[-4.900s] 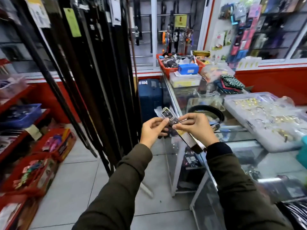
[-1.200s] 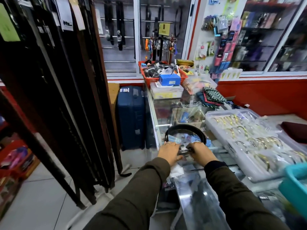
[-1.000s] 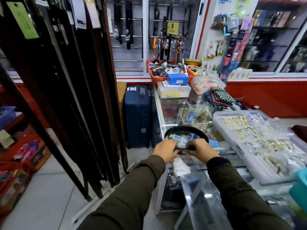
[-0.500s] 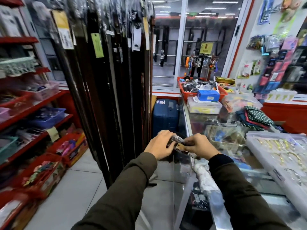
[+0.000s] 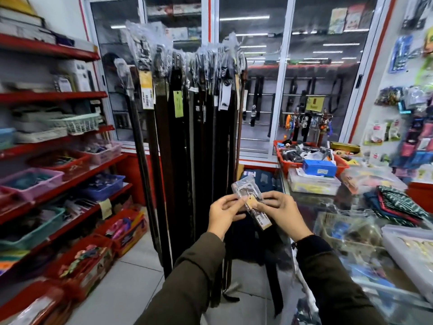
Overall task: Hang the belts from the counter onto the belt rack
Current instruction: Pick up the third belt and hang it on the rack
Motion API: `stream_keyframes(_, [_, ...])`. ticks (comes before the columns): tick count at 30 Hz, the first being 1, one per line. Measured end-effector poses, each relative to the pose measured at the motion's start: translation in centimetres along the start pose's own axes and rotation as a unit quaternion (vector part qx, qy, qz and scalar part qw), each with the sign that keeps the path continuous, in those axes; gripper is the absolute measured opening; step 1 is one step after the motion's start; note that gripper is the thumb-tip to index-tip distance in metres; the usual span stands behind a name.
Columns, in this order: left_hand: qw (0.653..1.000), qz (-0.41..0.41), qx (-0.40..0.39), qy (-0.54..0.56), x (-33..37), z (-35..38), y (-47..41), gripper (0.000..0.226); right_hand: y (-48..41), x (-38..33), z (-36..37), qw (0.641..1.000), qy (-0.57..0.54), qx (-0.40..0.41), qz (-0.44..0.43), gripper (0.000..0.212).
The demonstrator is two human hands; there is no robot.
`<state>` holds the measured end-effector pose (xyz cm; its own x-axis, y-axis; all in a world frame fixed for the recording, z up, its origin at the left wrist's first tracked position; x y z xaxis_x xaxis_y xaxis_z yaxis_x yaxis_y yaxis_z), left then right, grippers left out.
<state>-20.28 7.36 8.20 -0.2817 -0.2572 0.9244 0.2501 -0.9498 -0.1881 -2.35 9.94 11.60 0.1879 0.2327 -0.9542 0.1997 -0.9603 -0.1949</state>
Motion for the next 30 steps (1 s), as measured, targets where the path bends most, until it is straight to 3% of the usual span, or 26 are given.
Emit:
stream_keyframes(6, [0.996,0.083,-0.025,-0.025,4.9,0.5,-0.9,0.010,-1.1,-2.6,0.6,0.999,-0.012,-0.004,-0.036,0.057])
stream_keyframes(10, [0.989,0.145,-0.013,-0.037,9.7,1.5,-2.0,0.024,-1.8,-5.5,0.9,0.996,-0.014,0.001,-0.093,0.051])
stream_keyframes(15, [0.977,0.209,0.003,-0.033,15.6,2.2,-3.0,0.029,-2.6,-10.6,1.7,0.986,-0.112,-0.054,-0.113,0.032])
stream_keyframes(22, [0.979,0.199,-0.031,0.015,18.8,3.5,-4.6,0.019,-4.9,-16.5,1.2,0.960,-0.239,0.043,-0.142,0.051])
stream_keyframes(27, [0.972,0.232,-0.020,0.032,22.8,5.5,-5.9,0.023,-6.9,-20.4,0.7,0.946,-0.276,0.042,-0.163,0.035])
stream_keyframes(30, [0.965,0.263,-0.012,0.019,25.4,6.7,-6.8,0.027,-8.1,-22.6,0.4,0.938,-0.299,0.034,-0.173,0.038])
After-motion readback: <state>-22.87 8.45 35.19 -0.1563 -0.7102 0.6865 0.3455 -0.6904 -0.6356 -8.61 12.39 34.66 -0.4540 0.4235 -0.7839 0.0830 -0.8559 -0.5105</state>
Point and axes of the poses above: each hand's wrist, its own y-axis away from the middle knuckle, its own z-axis out of the palm, x = y × z, the point moved 6 cm from there along -y, towards the middle knuckle, and after that the axes turned 6 degrees about z, right-handed, at the moved point
